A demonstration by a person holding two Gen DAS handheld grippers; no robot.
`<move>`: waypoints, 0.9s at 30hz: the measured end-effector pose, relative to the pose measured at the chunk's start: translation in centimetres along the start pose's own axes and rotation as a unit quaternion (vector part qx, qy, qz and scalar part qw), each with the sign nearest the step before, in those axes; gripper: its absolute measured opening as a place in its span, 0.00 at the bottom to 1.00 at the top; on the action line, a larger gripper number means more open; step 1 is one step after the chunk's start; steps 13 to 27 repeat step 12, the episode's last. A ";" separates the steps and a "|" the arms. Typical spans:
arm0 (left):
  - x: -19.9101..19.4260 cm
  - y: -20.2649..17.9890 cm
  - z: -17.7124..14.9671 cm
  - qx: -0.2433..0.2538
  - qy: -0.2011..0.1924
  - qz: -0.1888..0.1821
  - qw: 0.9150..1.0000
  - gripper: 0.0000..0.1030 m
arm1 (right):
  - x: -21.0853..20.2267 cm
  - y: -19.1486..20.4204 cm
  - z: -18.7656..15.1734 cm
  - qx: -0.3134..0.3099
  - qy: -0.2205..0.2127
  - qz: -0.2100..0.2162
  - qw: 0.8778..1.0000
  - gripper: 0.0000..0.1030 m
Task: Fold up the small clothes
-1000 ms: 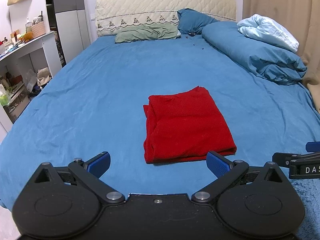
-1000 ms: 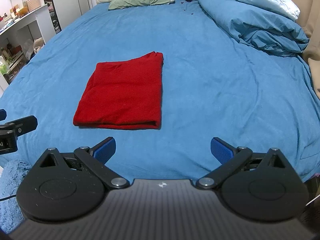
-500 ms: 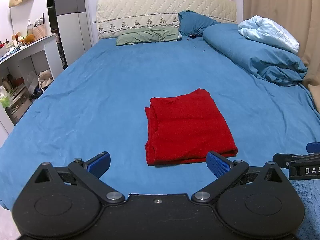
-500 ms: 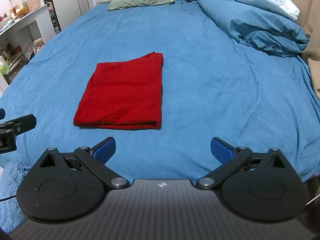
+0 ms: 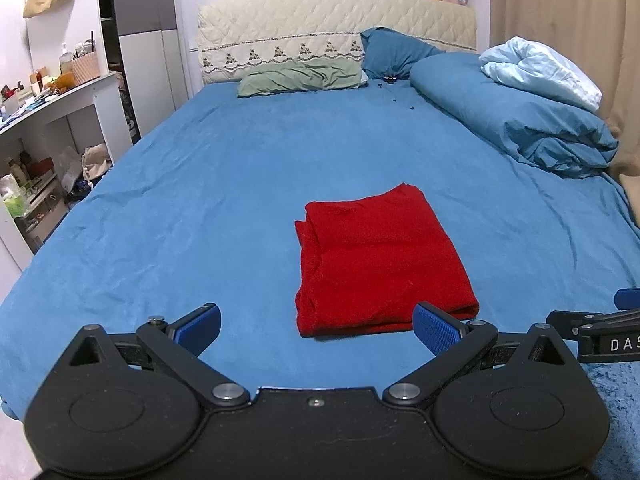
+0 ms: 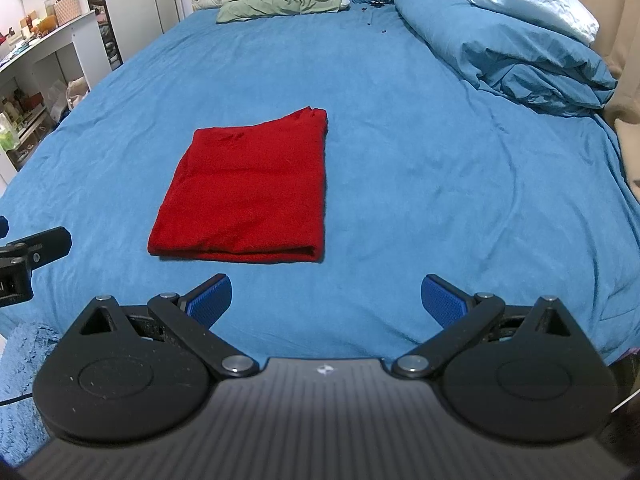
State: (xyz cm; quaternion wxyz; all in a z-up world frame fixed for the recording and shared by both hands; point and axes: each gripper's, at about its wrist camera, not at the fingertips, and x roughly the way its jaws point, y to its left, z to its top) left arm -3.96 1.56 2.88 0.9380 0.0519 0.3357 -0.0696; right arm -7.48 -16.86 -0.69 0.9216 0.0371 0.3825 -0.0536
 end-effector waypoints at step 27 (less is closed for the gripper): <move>0.1 0.2 -0.1 -0.003 -0.002 -0.008 1.000 1.00 | 0.1 0.1 0.0 0.002 0.001 0.001 1.000 1.00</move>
